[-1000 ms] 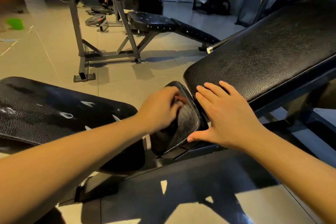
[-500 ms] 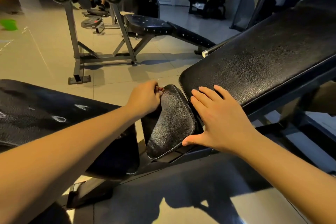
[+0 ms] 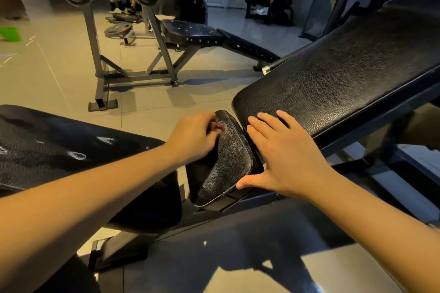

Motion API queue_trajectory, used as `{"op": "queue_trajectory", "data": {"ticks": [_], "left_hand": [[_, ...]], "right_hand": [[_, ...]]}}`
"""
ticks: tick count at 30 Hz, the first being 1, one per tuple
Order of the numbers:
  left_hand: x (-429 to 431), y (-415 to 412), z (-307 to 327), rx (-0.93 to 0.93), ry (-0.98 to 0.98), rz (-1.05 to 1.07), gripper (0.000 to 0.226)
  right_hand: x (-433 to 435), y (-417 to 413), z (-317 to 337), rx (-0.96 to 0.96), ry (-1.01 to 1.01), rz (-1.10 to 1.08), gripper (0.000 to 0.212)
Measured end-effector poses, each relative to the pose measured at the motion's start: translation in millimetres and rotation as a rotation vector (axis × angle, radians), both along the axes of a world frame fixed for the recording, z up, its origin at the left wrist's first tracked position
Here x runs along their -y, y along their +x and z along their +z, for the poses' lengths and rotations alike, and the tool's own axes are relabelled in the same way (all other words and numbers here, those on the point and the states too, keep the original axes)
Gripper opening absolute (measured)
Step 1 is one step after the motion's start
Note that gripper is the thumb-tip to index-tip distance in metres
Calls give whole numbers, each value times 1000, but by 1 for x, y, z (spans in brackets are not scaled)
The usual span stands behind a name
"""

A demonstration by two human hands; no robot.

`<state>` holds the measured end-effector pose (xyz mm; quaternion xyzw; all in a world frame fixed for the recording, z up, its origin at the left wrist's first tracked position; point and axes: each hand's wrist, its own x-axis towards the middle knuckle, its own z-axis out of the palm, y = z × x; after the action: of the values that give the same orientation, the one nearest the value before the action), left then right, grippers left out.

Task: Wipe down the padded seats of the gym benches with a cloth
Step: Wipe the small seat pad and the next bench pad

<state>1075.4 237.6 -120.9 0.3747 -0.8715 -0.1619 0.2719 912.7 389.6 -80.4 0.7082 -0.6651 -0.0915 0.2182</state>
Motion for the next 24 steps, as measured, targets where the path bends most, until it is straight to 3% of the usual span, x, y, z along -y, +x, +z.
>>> {"op": "queue_trajectory", "data": {"ticks": [2,4,6,9,11,15,17,22,24], "left_hand": [[-30,2,5,-46,-36,-223,12],[-37,4,1,-79,-75,-308,13],[-22,6,-9,-76,-63,-200,14],[7,8,-19,-50,74,141,17],[-3,8,-18,-50,88,172,16],[-65,12,-8,-159,-30,-226,9],[-63,18,-14,-162,-36,-310,11],[-14,24,-31,-88,192,186,14],[-40,20,-27,-118,169,110,12]], "right_hand": [[0,0,-1,-10,-6,2,122],[0,-1,-1,-11,-8,3,122],[1,-1,-1,-7,-9,10,122],[0,-2,-1,-1,-8,17,121],[0,-2,0,2,-10,22,120],[-2,-1,1,-11,-15,16,120],[-2,-2,1,-7,-14,20,121],[-2,-1,1,1,4,17,122],[-2,-1,1,-1,7,9,122]]}}
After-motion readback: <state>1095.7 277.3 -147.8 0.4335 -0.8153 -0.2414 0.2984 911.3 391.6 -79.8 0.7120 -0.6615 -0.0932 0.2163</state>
